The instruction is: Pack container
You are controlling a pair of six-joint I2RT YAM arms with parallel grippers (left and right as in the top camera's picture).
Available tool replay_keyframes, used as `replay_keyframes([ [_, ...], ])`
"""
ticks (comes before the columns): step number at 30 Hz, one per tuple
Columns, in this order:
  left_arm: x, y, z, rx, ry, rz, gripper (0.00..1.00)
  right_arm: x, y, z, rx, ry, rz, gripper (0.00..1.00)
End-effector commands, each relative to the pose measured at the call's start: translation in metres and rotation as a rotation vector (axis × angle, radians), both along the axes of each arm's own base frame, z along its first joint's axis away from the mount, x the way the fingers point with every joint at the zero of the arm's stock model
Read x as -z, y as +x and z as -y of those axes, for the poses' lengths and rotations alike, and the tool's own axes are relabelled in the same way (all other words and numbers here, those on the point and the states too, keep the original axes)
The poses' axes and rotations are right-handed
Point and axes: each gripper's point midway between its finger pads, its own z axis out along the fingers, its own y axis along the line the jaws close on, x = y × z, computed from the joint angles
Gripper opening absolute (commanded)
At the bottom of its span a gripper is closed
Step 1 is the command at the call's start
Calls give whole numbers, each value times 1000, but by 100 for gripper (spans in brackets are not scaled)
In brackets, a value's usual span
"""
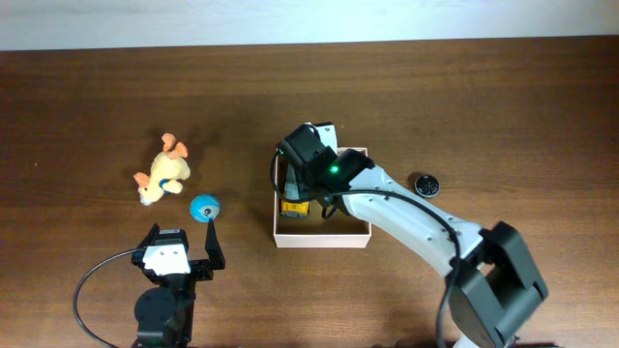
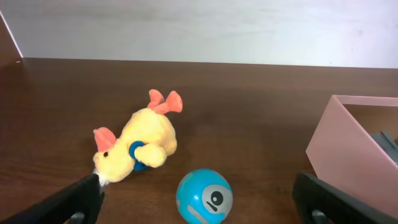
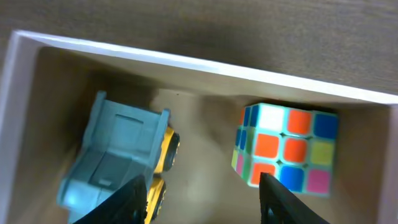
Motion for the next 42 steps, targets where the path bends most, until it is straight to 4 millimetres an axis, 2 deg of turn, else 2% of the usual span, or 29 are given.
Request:
replay_keyframes([
  [1, 1, 0, 0, 6, 18, 0, 99, 20, 1, 4, 19, -27, -26, 53],
  [17, 1, 0, 0, 7, 18, 0, 99, 53, 4, 10, 34, -75, -73, 52],
  [35, 1, 0, 0, 7, 17, 0, 99, 52, 5, -6, 8, 2, -78, 52],
  [42, 1, 0, 0, 6, 18, 0, 99, 51, 9, 0, 24, -24, -57, 53],
])
